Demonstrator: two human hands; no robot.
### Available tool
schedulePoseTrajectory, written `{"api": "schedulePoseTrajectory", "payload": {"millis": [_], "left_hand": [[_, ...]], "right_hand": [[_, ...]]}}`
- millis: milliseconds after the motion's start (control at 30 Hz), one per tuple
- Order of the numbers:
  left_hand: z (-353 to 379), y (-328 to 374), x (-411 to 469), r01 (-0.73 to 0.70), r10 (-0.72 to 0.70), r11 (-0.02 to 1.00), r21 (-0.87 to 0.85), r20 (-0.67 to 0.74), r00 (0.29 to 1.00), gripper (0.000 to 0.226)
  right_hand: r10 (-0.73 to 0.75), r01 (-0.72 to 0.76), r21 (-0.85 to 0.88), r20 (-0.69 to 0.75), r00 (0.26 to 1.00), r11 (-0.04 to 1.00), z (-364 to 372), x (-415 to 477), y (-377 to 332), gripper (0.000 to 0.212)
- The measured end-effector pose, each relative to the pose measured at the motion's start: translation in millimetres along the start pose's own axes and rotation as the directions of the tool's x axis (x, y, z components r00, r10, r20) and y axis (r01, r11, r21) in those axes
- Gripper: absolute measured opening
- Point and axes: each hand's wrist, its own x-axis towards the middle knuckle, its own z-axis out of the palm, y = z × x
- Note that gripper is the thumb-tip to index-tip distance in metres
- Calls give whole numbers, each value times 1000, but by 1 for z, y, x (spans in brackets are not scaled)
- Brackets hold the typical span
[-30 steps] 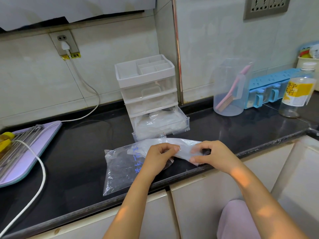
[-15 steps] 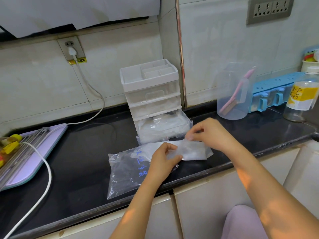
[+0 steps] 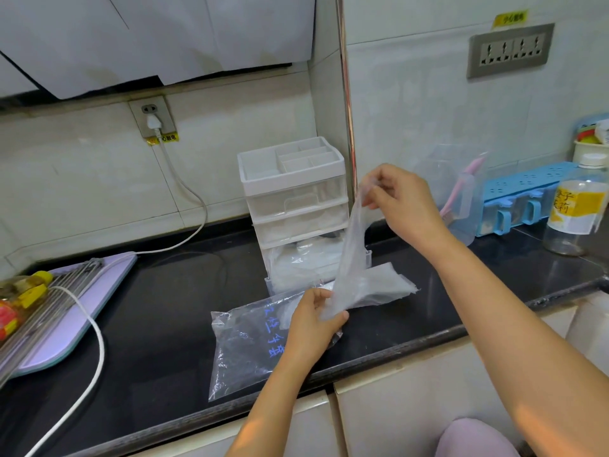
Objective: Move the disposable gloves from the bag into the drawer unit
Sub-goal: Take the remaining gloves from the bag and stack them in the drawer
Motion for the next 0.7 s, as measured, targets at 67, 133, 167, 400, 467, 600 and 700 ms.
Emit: {"api": "schedulePoseTrajectory", "payload": {"millis": [67, 133, 167, 400, 467, 600, 700], "left_hand": [[-2, 1, -1, -12, 11, 999, -37, -17, 1000, 38], [-6, 8, -2, -61, 56, 995, -83, -62, 997, 40], [-8, 14, -4, -92, 81, 989, -116, -97, 992, 41], [-27, 106, -3, -291, 257, 932, -218, -171, 951, 54], [-28, 119, 6, -291, 275, 947, -134, -126, 953, 53], [-37, 117, 30, -252, 259, 964, 89, -84, 962, 11], [-48, 102, 48, -185, 202, 959, 216, -61, 977, 17]], "right_hand": [[-60, 60, 11, -38, 997, 998, -3, 9, -9, 22], [-108, 106, -49, -41, 993, 993, -8, 19, -20, 11], [-131, 129, -95, -18, 991, 987, -10, 23, -25, 5], [-179, 298, -458, 286, 941, 837, -6, 42, -70, 18], [-152, 314, -449, 360, 921, 837, -4, 44, -78, 17], [-71, 226, -391, 371, 926, 892, -9, 55, -75, 17], [42, 107, -364, 379, 925, 925, -13, 71, -55, 17]]}}
